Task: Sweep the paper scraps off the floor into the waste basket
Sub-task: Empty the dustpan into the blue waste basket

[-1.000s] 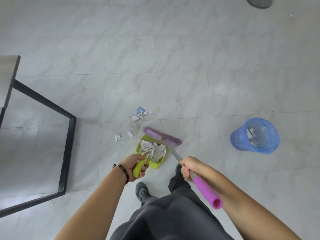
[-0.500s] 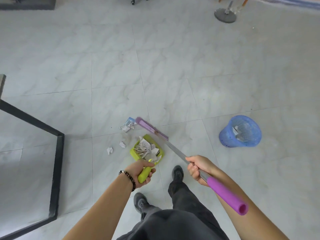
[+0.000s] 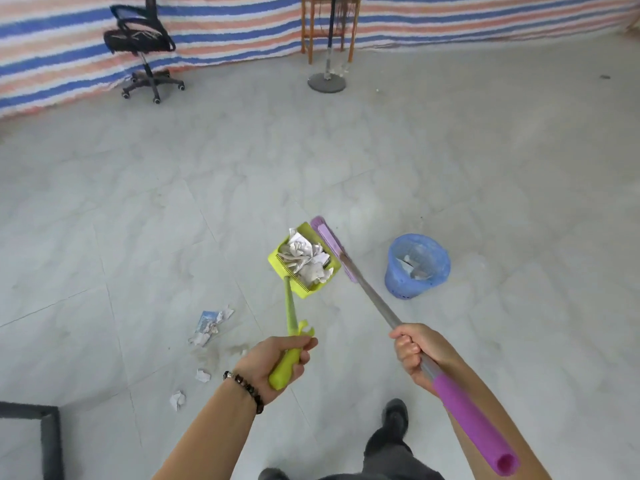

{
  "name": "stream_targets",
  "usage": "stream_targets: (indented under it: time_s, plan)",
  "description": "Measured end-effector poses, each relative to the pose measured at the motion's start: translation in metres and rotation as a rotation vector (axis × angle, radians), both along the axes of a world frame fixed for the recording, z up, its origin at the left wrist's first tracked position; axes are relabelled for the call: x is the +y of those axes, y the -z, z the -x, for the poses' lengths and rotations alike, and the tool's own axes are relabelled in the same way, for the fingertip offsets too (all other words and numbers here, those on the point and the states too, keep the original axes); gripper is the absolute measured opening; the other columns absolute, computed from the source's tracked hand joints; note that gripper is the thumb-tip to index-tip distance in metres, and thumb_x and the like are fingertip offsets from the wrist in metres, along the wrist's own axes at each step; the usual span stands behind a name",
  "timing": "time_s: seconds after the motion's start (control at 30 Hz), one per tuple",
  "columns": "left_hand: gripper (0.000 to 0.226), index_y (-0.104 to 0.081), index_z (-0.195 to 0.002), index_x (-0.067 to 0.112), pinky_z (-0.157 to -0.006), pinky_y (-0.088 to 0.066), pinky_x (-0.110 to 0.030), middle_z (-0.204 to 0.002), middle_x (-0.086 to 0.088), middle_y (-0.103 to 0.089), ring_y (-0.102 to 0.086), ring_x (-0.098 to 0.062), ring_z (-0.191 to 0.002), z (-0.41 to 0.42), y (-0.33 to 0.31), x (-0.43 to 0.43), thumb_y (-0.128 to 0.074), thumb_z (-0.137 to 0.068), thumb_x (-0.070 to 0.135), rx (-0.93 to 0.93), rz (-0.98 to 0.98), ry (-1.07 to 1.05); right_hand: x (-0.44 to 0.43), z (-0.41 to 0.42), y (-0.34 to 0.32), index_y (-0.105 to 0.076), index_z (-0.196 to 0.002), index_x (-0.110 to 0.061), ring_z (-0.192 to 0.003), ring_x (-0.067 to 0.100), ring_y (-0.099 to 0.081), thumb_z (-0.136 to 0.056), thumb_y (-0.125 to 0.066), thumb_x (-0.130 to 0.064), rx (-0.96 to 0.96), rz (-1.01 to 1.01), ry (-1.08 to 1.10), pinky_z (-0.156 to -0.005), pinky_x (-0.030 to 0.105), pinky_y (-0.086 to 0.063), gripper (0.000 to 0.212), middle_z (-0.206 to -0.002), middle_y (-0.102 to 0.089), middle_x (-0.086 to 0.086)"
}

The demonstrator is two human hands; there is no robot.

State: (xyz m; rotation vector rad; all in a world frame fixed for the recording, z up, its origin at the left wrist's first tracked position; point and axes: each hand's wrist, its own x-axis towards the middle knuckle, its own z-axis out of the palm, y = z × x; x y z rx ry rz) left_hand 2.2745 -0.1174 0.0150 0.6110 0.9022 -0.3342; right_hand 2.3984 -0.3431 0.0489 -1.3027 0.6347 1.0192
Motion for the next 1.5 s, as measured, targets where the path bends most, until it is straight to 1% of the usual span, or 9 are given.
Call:
stream_targets:
  time_s: [0.23, 0.47, 0.57, 0.67, 0.87, 1.03, 1.13, 1.23, 1.5]
  plan:
    - [0.033, -0.059, -0.116, -0.006, -0.038, -0.043, -0.020, -0.097, -0.014, -0.068, -0.056, -0.013, -0.053, -0.113, -0.024, -0.081, -0.065, -0.084, -0.002, -0.021, -0.126, 0.183, -0.096, -0.076, -0.011, -0.035, -0.070, -0.020, -0.033, 0.002, -0.027, -0.092, -0.050, 0.000, -0.066, -0.076, 0.167, -0.028, 0.014, -0.023, 0.033, -0.056, -0.029, -0.007]
    - [0.029, -0.059, -0.114, -0.004, -0.036, -0.043, -0.018, -0.086, -0.011, -0.064, -0.055, -0.011, -0.049, -0.228, -0.045, -0.151, -0.065, -0.085, -0.001, 0.002, -0.237, 0.270, -0.184, -0.156, -0.028, -0.035, -0.068, -0.021, -0.030, 0.001, -0.028, -0.091, -0.051, -0.002, 0.090, -0.356, 0.406, -0.025, 0.014, -0.026, 0.033, -0.053, -0.028, -0.009]
    - [0.027, -0.059, -0.112, -0.003, -0.035, -0.042, -0.018, -0.082, -0.009, -0.063, -0.054, -0.010, -0.045, -0.259, -0.052, -0.157, -0.063, -0.086, 0.001, 0.003, -0.269, 0.304, -0.210, -0.178, -0.033, -0.033, -0.074, -0.023, -0.029, 0.001, -0.028, -0.069, -0.066, 0.004, 0.130, -0.515, 0.470, -0.025, 0.014, -0.027, 0.043, -0.054, -0.027, -0.011]
    - [0.024, -0.059, -0.111, -0.002, -0.034, -0.041, -0.017, -0.077, -0.008, -0.060, -0.052, -0.010, -0.040, -0.277, -0.055, -0.155, -0.062, -0.087, 0.002, 0.001, -0.280, 0.341, -0.224, -0.190, -0.038, -0.037, -0.084, -0.023, -0.028, 0.002, -0.032, -0.033, -0.086, 0.014, 0.126, -0.705, 0.536, -0.024, 0.016, -0.029, 0.080, -0.054, -0.028, -0.011]
    - [0.017, -0.061, -0.104, 0.000, -0.036, -0.042, -0.018, -0.085, -0.009, -0.061, -0.054, -0.011, -0.051, -0.296, -0.051, -0.139, -0.062, -0.087, 0.001, -0.054, -0.292, 0.406, -0.220, -0.182, -0.042, -0.037, -0.097, -0.025, -0.027, 0.003, -0.034, -0.032, -0.087, 0.015, 0.070, -0.808, 0.628, -0.024, 0.016, -0.031, 0.091, -0.050, -0.032, -0.009]
    - [0.015, -0.063, -0.101, -0.002, -0.040, -0.040, -0.021, -0.082, -0.007, -0.061, -0.054, -0.014, -0.054, -0.304, -0.038, -0.124, -0.062, -0.086, -0.002, -0.104, -0.411, 0.613, -0.197, -0.162, -0.052, -0.039, -0.085, -0.024, -0.027, 0.002, -0.032, -0.034, -0.087, 0.012, 0.000, -0.707, 0.674, -0.023, 0.015, -0.028, 0.079, -0.050, -0.030, -0.009]
    - [0.018, -0.065, -0.103, -0.001, -0.044, -0.038, -0.023, -0.080, -0.006, -0.061, -0.054, -0.017, -0.055, -0.307, -0.020, -0.122, -0.062, -0.086, -0.003, -0.092, -0.514, 0.806, -0.181, -0.151, -0.046, -0.031, -0.070, -0.023, -0.030, 0.001, -0.027, -0.070, -0.067, 0.003, -0.019, -0.449, 0.648, -0.025, 0.014, -0.025, 0.044, -0.052, -0.027, -0.010]
    - [0.016, -0.066, -0.100, 0.000, -0.045, -0.036, -0.024, -0.084, -0.007, -0.063, -0.054, -0.019, -0.054, -0.306, 0.005, -0.123, -0.059, -0.087, -0.005, -0.055, -0.608, 0.982, -0.167, -0.144, -0.028, -0.033, -0.071, -0.021, -0.031, 0.002, -0.027, -0.093, -0.047, 0.000, -0.059, -0.232, 0.623, -0.026, 0.014, -0.023, 0.033, -0.053, -0.029, -0.008]
    - [0.021, -0.063, -0.107, -0.001, -0.046, -0.040, -0.024, -0.090, -0.008, -0.064, -0.057, -0.023, -0.060, -0.300, 0.054, -0.147, -0.060, -0.086, -0.004, 0.102, -0.549, 1.165, -0.163, -0.136, 0.017, -0.040, -0.077, -0.017, -0.033, 0.003, -0.029, -0.093, -0.043, 0.001, -0.009, -0.068, 0.589, -0.028, 0.015, -0.026, 0.024, -0.053, -0.034, -0.006]
